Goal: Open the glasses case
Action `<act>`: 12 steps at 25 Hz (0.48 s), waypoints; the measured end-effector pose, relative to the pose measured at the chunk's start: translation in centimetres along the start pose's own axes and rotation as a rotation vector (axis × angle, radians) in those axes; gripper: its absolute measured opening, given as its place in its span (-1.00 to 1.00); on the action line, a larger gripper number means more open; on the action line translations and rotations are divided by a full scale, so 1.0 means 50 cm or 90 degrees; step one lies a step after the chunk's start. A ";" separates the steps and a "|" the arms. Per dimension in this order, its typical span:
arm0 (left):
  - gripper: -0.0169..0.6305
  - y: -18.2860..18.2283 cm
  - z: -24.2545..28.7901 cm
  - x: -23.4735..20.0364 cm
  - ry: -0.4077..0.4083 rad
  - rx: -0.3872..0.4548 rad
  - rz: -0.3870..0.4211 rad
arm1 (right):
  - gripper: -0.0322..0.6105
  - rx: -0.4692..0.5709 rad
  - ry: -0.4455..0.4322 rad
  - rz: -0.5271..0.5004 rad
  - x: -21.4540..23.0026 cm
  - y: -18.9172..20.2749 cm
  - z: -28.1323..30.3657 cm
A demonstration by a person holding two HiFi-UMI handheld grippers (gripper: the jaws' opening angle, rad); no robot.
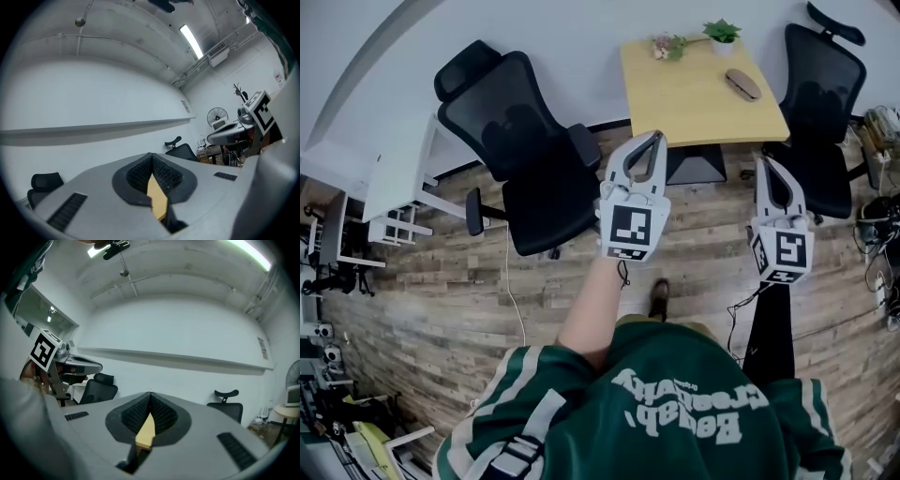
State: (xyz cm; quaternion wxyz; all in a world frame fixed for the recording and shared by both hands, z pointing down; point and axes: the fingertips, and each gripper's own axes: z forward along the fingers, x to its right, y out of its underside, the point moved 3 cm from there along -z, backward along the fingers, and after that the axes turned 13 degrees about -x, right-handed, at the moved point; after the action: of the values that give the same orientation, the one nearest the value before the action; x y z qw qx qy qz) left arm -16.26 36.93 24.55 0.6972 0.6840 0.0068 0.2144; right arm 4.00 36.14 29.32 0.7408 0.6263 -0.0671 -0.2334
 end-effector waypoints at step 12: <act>-0.90 0.036 0.067 -0.054 0.065 -0.002 0.038 | -0.87 -0.009 0.044 -0.004 -0.012 -0.010 0.085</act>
State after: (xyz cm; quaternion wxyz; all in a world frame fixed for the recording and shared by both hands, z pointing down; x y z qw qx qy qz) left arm -18.21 32.86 25.74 0.6906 0.6707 0.0220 0.2697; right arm 1.68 32.53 29.83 0.7464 0.6289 -0.0378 -0.2144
